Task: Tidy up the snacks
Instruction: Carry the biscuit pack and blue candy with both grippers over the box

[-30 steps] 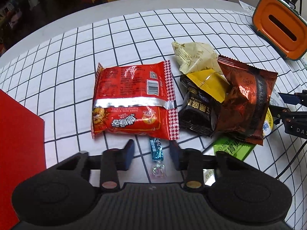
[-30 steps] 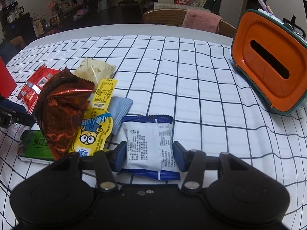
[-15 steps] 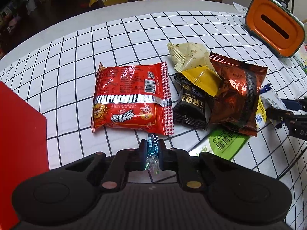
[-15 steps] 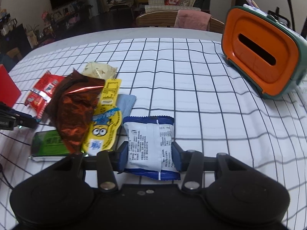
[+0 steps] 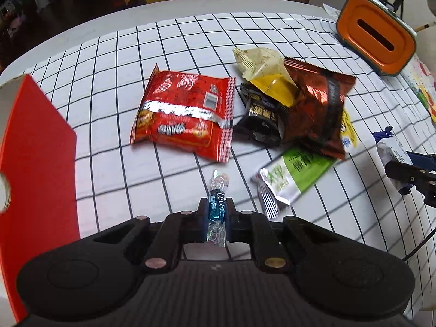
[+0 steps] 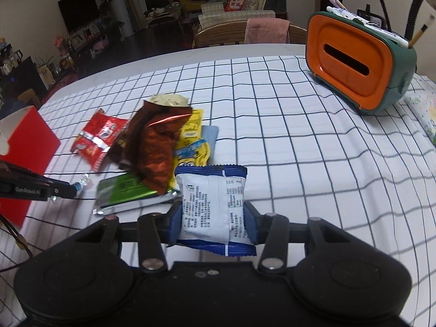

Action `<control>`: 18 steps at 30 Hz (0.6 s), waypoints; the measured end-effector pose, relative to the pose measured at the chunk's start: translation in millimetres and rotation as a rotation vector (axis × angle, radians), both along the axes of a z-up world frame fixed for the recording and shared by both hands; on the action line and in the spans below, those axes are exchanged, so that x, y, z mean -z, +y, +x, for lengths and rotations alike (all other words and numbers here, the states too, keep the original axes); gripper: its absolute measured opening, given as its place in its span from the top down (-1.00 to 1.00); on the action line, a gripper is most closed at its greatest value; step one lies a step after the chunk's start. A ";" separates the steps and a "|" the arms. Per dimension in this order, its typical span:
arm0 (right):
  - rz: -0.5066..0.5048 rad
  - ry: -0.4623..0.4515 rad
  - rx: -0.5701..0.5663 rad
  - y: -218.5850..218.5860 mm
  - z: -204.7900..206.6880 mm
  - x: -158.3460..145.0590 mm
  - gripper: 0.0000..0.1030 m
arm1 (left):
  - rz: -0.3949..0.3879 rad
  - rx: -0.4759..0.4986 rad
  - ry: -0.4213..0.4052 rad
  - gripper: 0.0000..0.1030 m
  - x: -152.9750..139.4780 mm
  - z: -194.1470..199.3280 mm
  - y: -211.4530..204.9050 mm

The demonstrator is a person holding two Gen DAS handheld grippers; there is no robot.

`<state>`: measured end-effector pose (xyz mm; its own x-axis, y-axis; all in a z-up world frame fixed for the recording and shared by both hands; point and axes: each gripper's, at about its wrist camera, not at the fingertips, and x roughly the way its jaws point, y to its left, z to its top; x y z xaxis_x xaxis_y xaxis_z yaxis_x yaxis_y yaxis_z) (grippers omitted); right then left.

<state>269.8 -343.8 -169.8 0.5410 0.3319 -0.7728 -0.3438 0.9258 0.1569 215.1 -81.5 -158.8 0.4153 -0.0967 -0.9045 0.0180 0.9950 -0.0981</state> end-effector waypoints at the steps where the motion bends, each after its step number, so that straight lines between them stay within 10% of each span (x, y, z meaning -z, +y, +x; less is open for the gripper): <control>1: 0.007 0.003 0.002 1.3 -4.3 -2.1 0.14 | -0.005 0.001 -0.001 0.78 -1.2 -3.5 1.4; 18: 0.076 -0.031 -0.064 67.7 -69.2 -56.0 0.14 | -0.055 -0.007 -0.080 0.78 -56.5 -70.5 43.3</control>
<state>200.7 -276.1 -113.8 0.5397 0.4235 -0.7276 -0.4079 0.8876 0.2141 144.6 -38.2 -102.3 0.4868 -0.1426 -0.8618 0.0211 0.9882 -0.1516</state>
